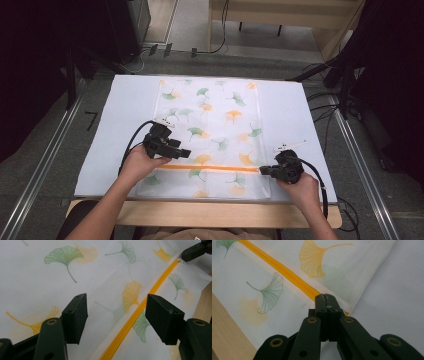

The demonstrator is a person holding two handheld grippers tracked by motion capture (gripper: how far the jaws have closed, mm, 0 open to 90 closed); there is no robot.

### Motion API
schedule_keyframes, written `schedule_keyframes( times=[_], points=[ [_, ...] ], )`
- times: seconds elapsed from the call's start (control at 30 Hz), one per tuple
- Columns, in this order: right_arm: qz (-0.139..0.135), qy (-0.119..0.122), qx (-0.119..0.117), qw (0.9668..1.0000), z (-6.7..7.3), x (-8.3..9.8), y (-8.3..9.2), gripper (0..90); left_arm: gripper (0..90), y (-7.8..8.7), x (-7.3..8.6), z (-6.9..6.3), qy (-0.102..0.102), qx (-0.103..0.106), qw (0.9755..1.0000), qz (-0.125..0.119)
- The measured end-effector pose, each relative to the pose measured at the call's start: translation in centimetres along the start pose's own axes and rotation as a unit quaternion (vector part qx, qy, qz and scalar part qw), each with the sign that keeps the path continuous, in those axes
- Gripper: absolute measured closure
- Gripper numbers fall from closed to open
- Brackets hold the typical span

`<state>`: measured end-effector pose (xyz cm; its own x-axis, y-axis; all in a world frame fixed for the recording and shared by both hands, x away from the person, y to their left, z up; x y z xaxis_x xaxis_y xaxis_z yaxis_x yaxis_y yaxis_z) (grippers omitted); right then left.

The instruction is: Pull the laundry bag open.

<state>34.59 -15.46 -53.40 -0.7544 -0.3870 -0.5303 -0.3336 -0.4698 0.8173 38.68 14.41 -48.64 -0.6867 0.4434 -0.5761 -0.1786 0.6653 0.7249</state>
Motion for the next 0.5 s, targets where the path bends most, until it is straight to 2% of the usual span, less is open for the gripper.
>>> schedule_keyframes(
  times=[0.17, 0.33, 0.5],
  points=[
    [-0.002, 0.005, -0.002, 1.0000, 0.42, -0.25, -0.20, 90.0, 34.9, -0.04, -0.04, -0.05, -0.005, -0.001, 1.0000, -0.002],
    [-0.007, 0.014, -0.003, 0.9999, 0.97, -0.69, -0.44, 90.0, 35.3, -0.02, -0.16, -0.12, -0.001, 0.006, 1.0000, -0.006],
    [-0.014, 0.024, 0.020, 0.9994, 0.73, -0.98, -0.29, 90.0, 35.4, -0.16, -0.03, -0.21, -0.004, 0.006, 1.0000, -0.001]
  ],
)
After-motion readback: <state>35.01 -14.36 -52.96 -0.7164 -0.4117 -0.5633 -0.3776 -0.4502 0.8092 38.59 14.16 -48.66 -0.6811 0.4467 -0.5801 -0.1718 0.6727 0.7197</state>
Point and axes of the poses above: each handheld gripper's, and its own axes: y roughly backward along the jaws, x roughly out of its underside, z roughly to its left, the point moved 9 cm from there along -y, roughly forward along the jaws, and after that the axes turned 5 degrees about x, right-handed, at the moved point
